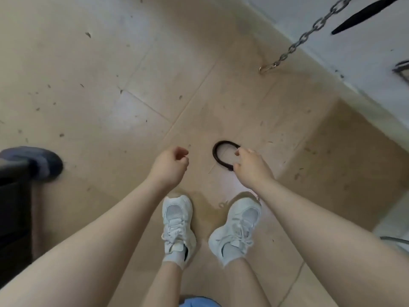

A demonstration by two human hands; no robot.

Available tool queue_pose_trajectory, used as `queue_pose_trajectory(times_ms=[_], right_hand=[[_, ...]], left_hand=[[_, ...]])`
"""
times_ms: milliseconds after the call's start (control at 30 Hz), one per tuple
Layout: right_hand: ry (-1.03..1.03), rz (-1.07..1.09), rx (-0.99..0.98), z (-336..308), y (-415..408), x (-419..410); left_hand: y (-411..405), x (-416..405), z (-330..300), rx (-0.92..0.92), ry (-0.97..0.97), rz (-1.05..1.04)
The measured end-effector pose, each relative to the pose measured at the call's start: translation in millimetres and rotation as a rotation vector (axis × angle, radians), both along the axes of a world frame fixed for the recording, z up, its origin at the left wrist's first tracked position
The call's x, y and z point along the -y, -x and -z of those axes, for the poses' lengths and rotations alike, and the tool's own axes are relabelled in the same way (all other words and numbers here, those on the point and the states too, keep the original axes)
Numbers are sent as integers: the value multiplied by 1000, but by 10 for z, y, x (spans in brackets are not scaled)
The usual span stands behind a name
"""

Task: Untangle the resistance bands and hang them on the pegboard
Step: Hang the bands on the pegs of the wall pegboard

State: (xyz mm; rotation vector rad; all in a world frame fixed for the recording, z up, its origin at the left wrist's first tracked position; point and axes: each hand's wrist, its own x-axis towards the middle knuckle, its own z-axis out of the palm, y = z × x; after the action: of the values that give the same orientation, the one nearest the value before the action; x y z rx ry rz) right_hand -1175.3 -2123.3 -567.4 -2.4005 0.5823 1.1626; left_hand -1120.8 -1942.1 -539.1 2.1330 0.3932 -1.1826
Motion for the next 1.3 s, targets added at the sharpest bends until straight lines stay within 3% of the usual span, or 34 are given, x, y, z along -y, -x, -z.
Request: queue_pose_trajectory(times_ms=[233,367,467,600,833,1033,1167,1300], right_hand=[[170,-7,195,1563,47,-76],[226,-170,272,1806,22,10],[122,-246,267,1576,28,78],[-3,-220,215,680,80,157],[-46,-131,207,-1382,42,620],[-27,-17,374,-3161,29,734],[9,43,489,-4289,259,708],[39,197,635,-5222,373,610]], left_hand=[[300,-81,1379,-24,-39,-1],[449,-87,1582,-17,-13,14],[509,-22,1429,-36,0,20],[424,171,815,-54,72,158],[61,712,-923,59,325,354],[-135,1117,-2525,105,557,530],[-98,1109,-3595,281,637,672],[-70,1026,-4575,598,597,759]])
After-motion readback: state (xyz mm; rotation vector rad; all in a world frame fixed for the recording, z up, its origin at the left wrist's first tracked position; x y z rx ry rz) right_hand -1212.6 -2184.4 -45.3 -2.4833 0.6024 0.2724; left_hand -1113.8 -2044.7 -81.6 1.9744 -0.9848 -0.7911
